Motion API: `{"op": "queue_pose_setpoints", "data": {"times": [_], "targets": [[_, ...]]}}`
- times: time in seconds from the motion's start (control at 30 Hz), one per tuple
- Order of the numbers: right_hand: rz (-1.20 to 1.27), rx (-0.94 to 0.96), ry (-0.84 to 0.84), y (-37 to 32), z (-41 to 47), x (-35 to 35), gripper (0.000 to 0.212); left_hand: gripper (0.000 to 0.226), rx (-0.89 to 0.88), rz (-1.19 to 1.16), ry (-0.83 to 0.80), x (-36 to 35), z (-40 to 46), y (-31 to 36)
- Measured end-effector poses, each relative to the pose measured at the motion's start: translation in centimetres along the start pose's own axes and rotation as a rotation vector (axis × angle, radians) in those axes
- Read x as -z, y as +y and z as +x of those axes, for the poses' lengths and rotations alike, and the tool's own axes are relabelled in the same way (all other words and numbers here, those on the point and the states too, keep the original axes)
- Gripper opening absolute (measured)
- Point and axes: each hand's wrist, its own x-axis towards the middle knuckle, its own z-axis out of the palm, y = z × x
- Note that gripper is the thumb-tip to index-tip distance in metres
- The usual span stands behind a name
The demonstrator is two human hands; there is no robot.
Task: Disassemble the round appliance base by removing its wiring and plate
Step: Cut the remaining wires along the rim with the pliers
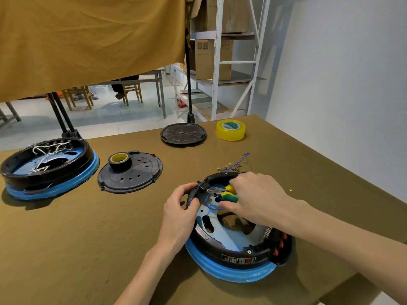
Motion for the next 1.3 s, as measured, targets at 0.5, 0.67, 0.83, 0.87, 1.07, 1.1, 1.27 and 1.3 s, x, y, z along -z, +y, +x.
{"op": "queue_pose_setpoints", "data": {"times": [0.5, 0.67, 0.83, 0.87, 1.07, 1.1, 1.27, 1.3], "targets": [[0.154, -0.074, -0.18, 0.1, 0.9, 1.1, 0.055, 0.032, 0.007, -0.004, 0.017, -0.2, 0.1, -0.3], [0.185, -0.086, -0.214, 0.2, 1.1, 1.9, 0.054, 0.033, -0.009, 0.019, 0.009, 0.0, 0.2, -0.5], [-0.002, -0.02, -0.075, -0.7, -0.1, 0.3, 0.058, 0.035, -0.052, 0.072, -0.024, 0.1, 0.4, -0.5], [0.061, -0.045, -0.103, -0.4, 0.0, 0.4, 0.057, 0.035, -0.054, 0.07, -0.026, 0.2, 0.4, -0.5], [0.079, -0.058, -0.126, 0.0, 0.0, 0.4, 0.056, 0.034, -0.054, 0.069, -0.038, 0.2, 0.5, -0.5], [0.031, -0.037, -0.087, -0.3, -0.2, 0.0, 0.057, 0.034, -0.055, 0.071, -0.04, 0.2, 0.6, -0.5], [0.3, -0.116, -0.211, 0.9, 0.4, 0.7, 0.057, 0.034, -0.051, 0.063, -0.051, 0.2, 0.6, -0.5], [0.304, -0.112, -0.215, 1.0, 0.4, 0.7, 0.057, 0.034, -0.052, 0.062, -0.052, 0.2, 0.6, -0.4]]}}
